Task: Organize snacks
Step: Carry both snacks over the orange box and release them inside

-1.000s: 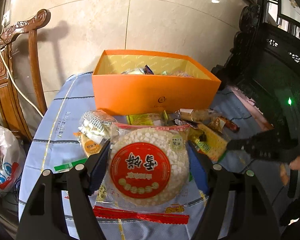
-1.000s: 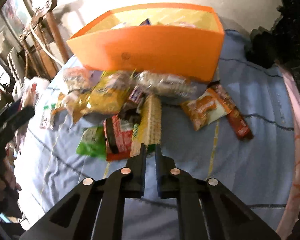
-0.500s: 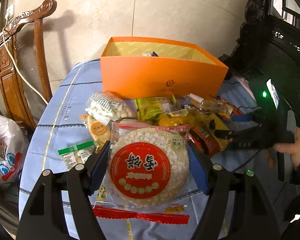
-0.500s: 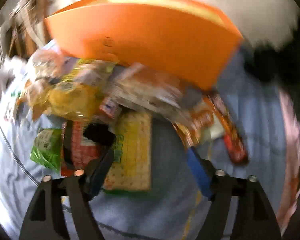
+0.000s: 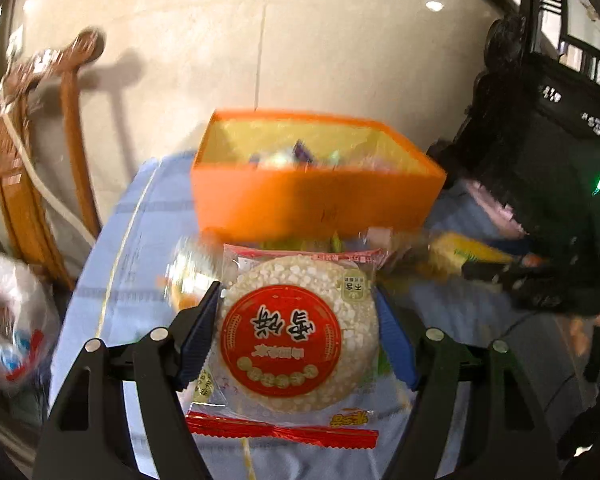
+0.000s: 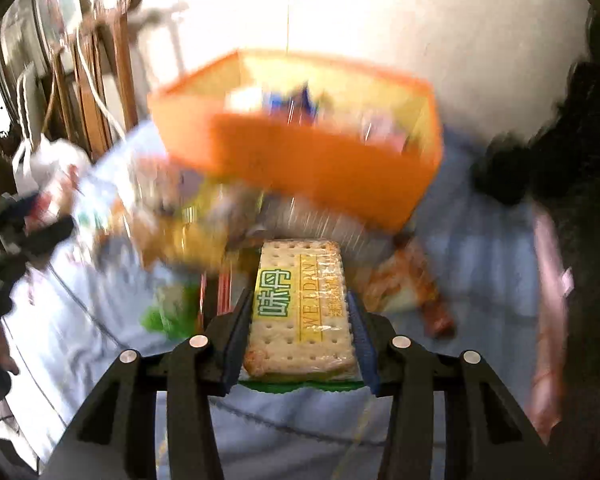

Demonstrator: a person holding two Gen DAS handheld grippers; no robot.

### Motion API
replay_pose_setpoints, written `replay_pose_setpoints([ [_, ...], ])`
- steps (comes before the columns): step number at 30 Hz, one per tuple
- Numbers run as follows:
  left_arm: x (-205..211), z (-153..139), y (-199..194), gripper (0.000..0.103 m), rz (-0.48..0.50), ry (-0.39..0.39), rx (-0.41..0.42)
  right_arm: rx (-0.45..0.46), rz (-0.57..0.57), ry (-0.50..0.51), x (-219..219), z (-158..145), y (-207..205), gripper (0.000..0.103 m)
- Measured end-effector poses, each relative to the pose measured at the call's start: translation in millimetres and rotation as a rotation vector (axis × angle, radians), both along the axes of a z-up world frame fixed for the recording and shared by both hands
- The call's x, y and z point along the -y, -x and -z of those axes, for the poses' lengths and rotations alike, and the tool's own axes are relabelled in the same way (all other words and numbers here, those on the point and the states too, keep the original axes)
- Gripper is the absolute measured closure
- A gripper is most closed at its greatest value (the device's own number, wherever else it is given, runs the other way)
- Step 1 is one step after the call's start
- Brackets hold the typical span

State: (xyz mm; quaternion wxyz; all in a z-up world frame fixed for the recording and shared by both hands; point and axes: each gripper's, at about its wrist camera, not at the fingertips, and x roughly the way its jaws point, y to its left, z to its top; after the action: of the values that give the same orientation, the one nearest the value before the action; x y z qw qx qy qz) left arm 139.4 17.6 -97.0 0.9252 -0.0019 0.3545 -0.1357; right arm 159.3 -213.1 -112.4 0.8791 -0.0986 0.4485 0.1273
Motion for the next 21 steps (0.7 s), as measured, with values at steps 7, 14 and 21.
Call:
replay_pose_setpoints([
  [7, 25.8, -97.9, -85.6, 0.032, 0.026, 0.006, 0.158, 0.153, 0.04, -0.073, 16.6, -118.3, -78.7, 0.057],
  [14, 34.9, -129.2, -194.2, 0.004, -0.049, -0.043, 0.101, 0.12, 0.085, -0.026, -0.8, -150.3, -164.9, 0.038],
  [21, 5.9, -106.0, -168.1, 0.004, -0.019, -0.016, 0.065, 0.098, 0.005, -0.052, 3.4, -119.6, -122.4, 0.038],
])
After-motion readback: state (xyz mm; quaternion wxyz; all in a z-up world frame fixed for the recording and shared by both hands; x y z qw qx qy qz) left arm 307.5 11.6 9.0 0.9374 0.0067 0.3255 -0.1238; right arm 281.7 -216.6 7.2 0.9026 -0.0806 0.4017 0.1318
